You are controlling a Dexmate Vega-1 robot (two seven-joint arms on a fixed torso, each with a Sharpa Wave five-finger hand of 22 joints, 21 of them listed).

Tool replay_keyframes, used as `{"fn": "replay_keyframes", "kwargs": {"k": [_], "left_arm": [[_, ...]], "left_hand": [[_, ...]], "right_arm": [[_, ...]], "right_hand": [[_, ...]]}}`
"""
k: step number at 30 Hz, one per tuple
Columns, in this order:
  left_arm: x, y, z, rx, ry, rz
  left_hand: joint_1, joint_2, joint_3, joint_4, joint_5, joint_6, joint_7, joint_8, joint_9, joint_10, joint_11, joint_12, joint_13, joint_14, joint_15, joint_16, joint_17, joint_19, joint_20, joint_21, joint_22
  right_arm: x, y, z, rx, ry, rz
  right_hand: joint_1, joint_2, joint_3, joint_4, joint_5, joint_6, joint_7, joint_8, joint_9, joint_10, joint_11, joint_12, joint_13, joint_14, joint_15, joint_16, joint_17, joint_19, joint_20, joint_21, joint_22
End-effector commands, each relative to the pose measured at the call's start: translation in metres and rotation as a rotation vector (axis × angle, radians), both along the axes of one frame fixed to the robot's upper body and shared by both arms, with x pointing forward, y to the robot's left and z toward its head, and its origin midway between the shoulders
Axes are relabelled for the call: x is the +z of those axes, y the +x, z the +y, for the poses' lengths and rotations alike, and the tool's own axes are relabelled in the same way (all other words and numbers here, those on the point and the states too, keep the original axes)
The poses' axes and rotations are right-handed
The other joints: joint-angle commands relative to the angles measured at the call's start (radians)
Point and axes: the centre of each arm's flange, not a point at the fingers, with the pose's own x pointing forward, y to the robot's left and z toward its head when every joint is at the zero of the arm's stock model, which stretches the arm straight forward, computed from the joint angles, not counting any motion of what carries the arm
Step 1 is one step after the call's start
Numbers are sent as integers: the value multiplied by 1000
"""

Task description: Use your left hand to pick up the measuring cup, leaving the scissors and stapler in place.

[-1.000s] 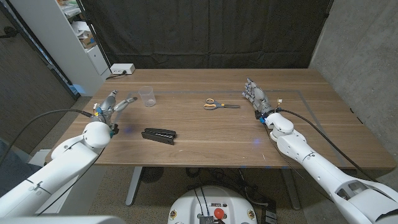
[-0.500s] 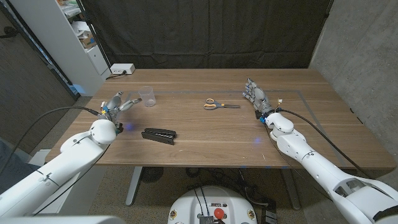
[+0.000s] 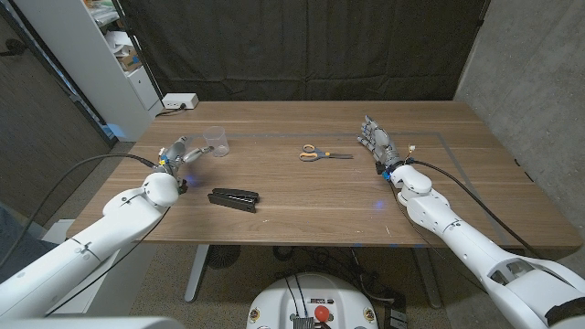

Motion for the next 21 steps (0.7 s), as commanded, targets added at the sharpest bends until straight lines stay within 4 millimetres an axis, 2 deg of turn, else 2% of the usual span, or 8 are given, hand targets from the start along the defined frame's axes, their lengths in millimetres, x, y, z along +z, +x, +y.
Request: {"fn": "replay_keyframes", "kwargs": {"k": [1,21], "left_arm": [[-2,21,-7,3,24,40],[8,31,-5,19,59,60]], "left_hand": [[12,-2,-6,-1,5,-4,-1,0,2,-4,-9,9,2,-1,-8,7,2,-30,3,6,3],[16,-1,-10,2,8,-2,-2,1,2,-4,-8,10,2,-1,-8,7,2,-30,4,7,3]], "right_arm": [[-2,3,3,7,4,1],[0,6,7,10,6,-2]], "right_hand": [[-6,4,-3,2,9,7,-1,7,6,6,-1,3,3,5,4,3,6,4,4,10,6],[-6,6,-4,2,9,7,-1,7,6,5,-2,2,3,6,5,3,6,4,4,9,6]]}}
